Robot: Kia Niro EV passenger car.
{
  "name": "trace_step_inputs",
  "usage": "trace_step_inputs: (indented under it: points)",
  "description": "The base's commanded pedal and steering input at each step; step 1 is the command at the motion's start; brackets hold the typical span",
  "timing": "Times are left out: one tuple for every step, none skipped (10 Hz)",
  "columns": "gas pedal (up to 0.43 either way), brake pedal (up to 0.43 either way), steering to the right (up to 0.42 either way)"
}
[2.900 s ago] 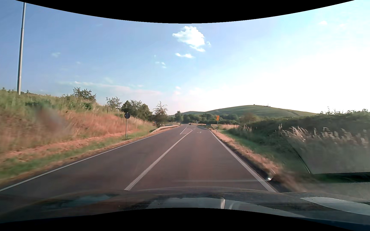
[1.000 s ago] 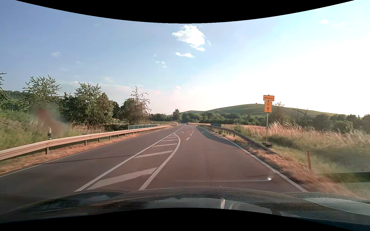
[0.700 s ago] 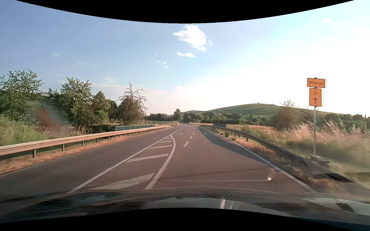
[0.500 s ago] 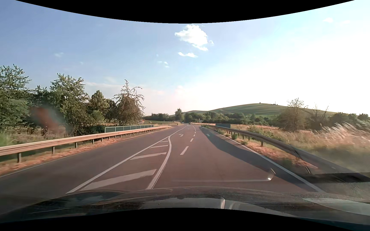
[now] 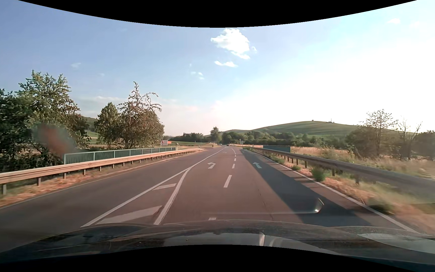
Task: Follow the waypoints while adhering to traffic rules and regulations
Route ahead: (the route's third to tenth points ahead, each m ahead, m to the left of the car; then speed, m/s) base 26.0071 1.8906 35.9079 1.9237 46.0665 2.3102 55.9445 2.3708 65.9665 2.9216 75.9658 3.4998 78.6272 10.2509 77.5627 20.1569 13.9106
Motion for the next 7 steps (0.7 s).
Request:
trace_step_inputs:
  points:
    - [0.0,0.079,-0.018]
    - [0.0,0.085,-0.018]
    - [0.0,0.091,-0.018]
    - [0.0,0.098,-0.018]
    - [0.0,0.11,-0.018]
    - [0.0,0.128,-0.016]
    - [0.0,0.128,-0.014]
